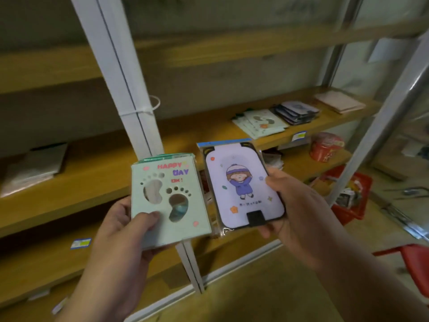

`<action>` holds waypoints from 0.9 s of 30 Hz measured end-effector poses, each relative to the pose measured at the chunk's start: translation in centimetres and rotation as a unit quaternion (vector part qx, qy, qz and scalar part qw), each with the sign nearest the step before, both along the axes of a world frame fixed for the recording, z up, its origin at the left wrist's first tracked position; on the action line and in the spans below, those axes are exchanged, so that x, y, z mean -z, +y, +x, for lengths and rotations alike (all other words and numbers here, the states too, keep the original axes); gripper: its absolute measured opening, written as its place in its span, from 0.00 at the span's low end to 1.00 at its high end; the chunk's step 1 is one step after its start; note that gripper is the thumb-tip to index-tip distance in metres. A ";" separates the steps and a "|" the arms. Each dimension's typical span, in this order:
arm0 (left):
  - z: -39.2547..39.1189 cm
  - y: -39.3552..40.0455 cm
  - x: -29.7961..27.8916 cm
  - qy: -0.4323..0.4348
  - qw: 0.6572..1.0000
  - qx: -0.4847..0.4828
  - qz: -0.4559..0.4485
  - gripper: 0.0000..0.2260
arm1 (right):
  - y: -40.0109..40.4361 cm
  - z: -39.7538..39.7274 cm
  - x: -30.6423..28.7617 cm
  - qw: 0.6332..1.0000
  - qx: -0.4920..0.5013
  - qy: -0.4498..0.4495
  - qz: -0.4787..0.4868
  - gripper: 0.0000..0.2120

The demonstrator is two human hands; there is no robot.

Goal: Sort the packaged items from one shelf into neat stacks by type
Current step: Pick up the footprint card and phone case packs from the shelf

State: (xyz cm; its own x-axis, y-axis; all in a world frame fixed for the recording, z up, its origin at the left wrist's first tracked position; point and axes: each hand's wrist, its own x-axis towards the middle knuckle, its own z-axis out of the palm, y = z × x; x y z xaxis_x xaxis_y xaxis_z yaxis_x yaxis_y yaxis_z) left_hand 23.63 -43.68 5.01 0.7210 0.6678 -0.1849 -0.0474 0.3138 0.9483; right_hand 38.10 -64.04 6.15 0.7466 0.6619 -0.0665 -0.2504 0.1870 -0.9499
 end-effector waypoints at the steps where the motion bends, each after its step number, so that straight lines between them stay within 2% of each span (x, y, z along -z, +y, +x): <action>1: 0.9 -0.8 0.0 0.005 1.000 0.003 -0.007 0.15 | -1.0 0.7 0.1 1.000 0.011 0.009 0.001 0.16; 4: 3.6 -2.7 -0.2 0.009 1.000 0.013 -0.014 0.14 | -3.3 2.9 0.8 0.999 0.032 0.029 0.013 0.16; 12: 13.5 -3.9 0.6 -0.004 0.998 0.065 -0.025 0.16 | -5.5 11.2 2.5 0.987 0.150 0.042 -0.042 0.13; 18: 24.0 -4.1 1.5 -0.008 0.992 0.118 -0.039 0.14 | -6.0 19.3 2.0 0.985 0.167 0.022 -0.035 0.16; 27: 35.2 -2.9 2.2 0.022 0.988 0.148 -0.027 0.23 | -5.7 27.8 3.6 0.979 0.195 0.050 -0.010 0.16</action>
